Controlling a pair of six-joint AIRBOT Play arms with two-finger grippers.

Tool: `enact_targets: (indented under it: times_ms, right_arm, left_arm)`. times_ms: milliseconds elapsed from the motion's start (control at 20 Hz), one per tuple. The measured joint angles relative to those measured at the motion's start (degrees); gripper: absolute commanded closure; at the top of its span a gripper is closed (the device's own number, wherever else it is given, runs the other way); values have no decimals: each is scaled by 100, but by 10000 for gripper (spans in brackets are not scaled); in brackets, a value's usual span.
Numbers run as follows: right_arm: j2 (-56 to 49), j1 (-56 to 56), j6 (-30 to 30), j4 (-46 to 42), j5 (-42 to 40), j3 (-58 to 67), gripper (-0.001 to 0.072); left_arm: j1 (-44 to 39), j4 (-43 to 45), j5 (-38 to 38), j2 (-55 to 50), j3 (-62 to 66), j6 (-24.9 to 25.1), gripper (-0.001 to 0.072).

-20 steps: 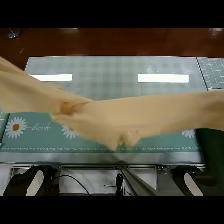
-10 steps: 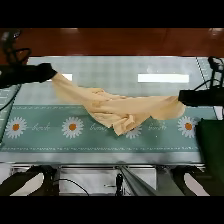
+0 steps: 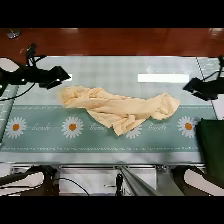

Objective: Fold the shirts.

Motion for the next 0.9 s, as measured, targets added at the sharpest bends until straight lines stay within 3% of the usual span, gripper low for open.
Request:
enact_targets:
  times_ms: [150,350,600,900]
  right_arm:
    - [345,-824,-170,-79,271,-468,93]
    - [896,-1379,-669,715,74,-1777,93]
    - [1145,-1471,-1353,1775,-39,-2667,93]
    - [1196,-1475,-1609,2085,28,-2868,93]
  left_arm:
    - [455,66,-802,-2,-369,118,4]
    - [339,-868,-1246,26,-1604,763,5]
    - [-597,-1733,-542,-26,-2524,1117,5]
    - [-1637,-2677,793,-120,-2721,1069,5]
